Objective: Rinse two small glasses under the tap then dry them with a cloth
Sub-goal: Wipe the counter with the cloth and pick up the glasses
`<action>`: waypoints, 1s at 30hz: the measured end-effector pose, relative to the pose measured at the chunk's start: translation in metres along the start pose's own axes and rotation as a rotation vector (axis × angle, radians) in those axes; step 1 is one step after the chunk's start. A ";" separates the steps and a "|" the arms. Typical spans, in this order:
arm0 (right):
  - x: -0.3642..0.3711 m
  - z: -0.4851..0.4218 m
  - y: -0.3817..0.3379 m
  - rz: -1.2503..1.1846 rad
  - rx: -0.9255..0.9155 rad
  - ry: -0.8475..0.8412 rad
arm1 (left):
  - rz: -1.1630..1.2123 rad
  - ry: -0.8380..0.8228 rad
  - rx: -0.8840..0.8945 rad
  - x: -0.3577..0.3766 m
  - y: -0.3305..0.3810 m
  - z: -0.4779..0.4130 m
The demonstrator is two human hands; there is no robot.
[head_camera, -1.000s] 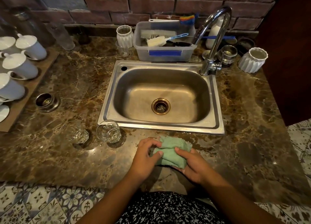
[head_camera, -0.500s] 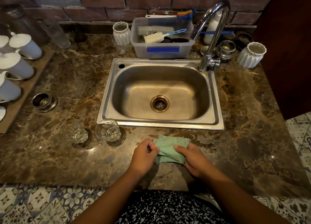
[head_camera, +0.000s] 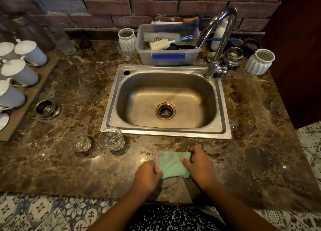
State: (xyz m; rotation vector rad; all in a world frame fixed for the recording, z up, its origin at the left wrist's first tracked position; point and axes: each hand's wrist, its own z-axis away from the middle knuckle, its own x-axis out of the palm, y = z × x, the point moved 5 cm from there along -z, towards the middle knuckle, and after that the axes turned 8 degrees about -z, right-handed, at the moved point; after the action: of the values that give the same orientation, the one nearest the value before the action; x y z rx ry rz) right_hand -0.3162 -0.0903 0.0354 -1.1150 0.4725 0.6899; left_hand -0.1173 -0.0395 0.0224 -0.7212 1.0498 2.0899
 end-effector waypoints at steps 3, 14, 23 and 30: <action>0.002 0.002 0.000 0.022 -0.007 -0.009 | -0.050 0.059 0.078 -0.007 0.002 -0.001; 0.034 0.032 0.017 0.450 -0.168 -0.073 | -0.626 0.105 0.658 0.012 -0.008 -0.015; 0.036 0.034 0.015 0.438 -0.174 -0.107 | -0.640 0.054 0.671 0.015 -0.016 -0.019; 0.030 0.040 -0.015 0.577 -0.197 -0.095 | -0.606 -0.101 0.590 -0.010 0.006 -0.017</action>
State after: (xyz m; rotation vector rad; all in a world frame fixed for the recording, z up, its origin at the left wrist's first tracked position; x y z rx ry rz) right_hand -0.2841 -0.0494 0.0399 -1.1286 0.6635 1.3105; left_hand -0.1134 -0.0594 0.0237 -0.5332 1.1359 1.2051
